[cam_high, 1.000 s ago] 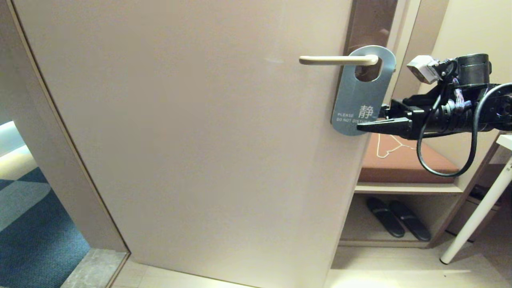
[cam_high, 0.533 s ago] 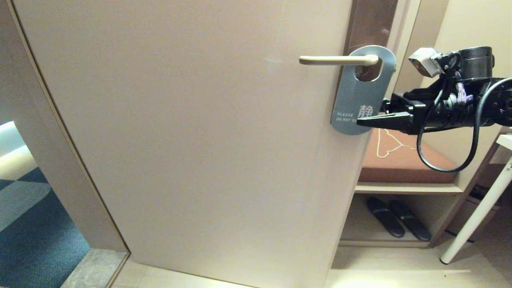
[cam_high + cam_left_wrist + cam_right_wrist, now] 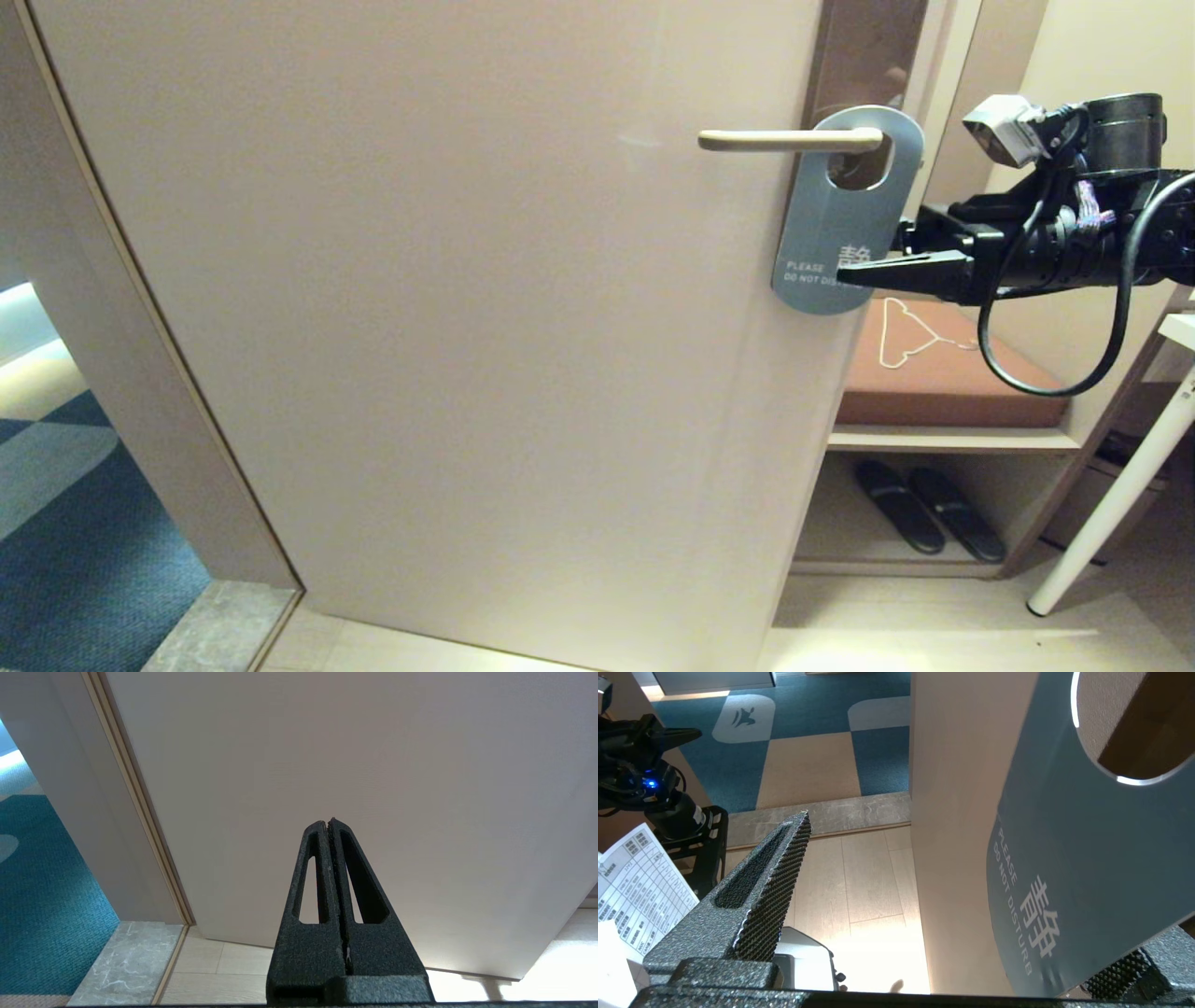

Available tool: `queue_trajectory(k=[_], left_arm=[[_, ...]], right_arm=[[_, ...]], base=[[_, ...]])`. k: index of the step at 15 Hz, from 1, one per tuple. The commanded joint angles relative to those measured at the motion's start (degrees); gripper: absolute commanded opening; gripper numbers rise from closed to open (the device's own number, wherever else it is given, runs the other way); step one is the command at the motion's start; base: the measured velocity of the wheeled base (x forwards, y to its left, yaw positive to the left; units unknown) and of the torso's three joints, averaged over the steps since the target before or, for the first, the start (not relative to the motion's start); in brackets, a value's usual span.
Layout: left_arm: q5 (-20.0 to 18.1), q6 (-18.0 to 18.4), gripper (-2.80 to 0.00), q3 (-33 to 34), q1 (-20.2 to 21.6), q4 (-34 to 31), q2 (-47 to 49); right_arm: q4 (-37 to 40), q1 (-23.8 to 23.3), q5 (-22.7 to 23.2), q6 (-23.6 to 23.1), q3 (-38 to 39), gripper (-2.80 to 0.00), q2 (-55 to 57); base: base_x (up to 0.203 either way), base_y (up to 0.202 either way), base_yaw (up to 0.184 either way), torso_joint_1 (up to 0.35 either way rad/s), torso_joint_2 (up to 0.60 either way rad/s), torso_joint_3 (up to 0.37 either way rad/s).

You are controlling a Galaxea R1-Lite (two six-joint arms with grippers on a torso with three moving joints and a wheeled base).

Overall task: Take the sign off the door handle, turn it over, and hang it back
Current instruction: Take down the sign

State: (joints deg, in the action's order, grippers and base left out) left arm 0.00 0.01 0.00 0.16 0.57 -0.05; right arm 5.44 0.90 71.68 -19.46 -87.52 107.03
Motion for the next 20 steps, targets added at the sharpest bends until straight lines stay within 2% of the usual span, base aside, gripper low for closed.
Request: queue_trajectory(k=[1, 6, 7, 20], left_arm=[[0.0, 0.0, -2.80, 0.0, 0.0, 0.0, 0.0], [0.0, 0.0, -2.80, 0.0, 0.0, 0.0, 0.0], [0.0, 0.0, -2.80, 0.0, 0.0, 0.0, 0.0], [0.0, 0.0, -2.80, 0.0, 0.0, 0.0, 0.0]], right_arm=[[0.0, 0.3, 0.5, -0.1, 0.0, 0.00, -0.5], [-0.1, 0.2, 0.7, -0.1, 0.4, 0.00, -0.9], [0.0, 0.2, 1.0, -0.1, 0.4, -2.80, -1.0], [-0.2, -0.4, 0.7, -0.5, 3.7, -2.80, -3.2]], base=[[0.000, 0.000, 0.000, 0.000, 0.00, 0.000], [0.000, 0.000, 0.000, 0.000, 0.00, 0.000], [0.000, 0.000, 0.000, 0.000, 0.00, 0.000], [0.000, 0.000, 0.000, 0.000, 0.00, 0.000]])
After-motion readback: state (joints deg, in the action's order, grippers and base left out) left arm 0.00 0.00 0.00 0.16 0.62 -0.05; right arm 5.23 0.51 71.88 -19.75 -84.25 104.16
